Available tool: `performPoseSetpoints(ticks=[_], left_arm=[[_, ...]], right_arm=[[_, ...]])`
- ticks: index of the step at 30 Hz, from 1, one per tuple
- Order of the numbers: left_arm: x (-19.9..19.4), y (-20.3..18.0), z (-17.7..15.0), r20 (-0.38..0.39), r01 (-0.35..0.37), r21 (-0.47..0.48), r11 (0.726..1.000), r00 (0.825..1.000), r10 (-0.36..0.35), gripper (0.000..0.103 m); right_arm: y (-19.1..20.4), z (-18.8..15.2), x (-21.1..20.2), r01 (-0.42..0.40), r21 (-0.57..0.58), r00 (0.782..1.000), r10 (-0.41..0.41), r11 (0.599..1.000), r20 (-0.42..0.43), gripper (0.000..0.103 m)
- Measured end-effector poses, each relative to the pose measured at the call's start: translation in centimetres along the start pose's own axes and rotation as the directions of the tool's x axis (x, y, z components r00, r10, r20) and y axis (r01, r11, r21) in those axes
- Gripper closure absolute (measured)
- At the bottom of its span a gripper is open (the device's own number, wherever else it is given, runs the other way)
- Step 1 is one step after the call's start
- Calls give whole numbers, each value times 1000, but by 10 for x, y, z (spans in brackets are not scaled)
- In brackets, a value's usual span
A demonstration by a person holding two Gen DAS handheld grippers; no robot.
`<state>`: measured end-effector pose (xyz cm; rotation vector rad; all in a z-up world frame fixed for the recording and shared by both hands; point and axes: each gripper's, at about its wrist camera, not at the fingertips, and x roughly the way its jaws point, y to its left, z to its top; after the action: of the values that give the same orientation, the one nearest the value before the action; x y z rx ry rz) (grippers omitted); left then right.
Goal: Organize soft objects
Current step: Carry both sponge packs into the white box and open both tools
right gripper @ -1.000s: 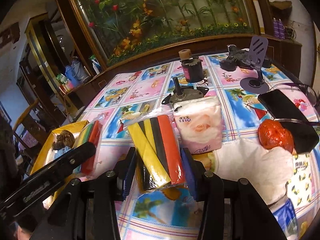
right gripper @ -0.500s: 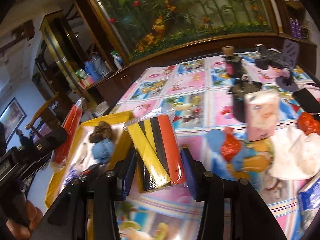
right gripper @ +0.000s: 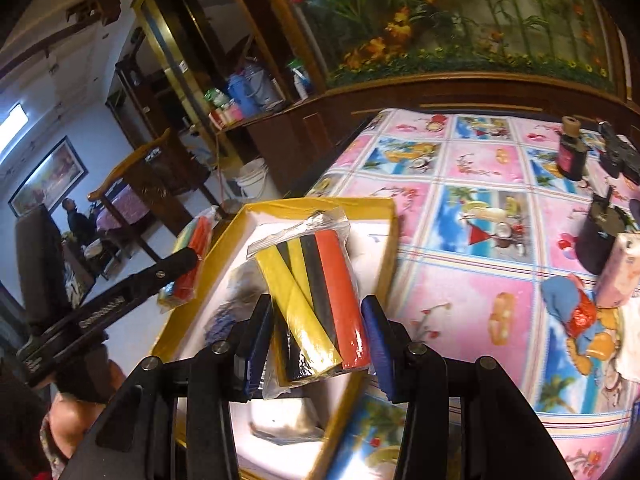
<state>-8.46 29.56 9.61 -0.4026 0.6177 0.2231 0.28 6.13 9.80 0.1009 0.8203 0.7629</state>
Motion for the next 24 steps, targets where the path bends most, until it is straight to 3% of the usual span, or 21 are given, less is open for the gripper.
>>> performPoseSetpoints(ticks=[5, 13, 17, 24], left_arm=[[19, 20, 5, -55, -33, -16, 999, 998, 32, 58], [33, 30, 3, -93, -49, -26, 998, 995, 47, 58], [35, 31, -1, -102, -45, -31, 998, 994, 42, 58], [32, 26, -9, -102, -27, -35, 999, 995, 24, 57]], right_arm=[[23, 10, 32, -19, -3, 997, 19, 1000, -73, 54], [29, 20, 87, 20, 21, 985, -16, 1000, -170, 54], [28, 22, 103, 39, 35, 984, -33, 999, -173, 54], [28, 15, 104, -14, 13, 986, 16, 1000, -164, 52]])
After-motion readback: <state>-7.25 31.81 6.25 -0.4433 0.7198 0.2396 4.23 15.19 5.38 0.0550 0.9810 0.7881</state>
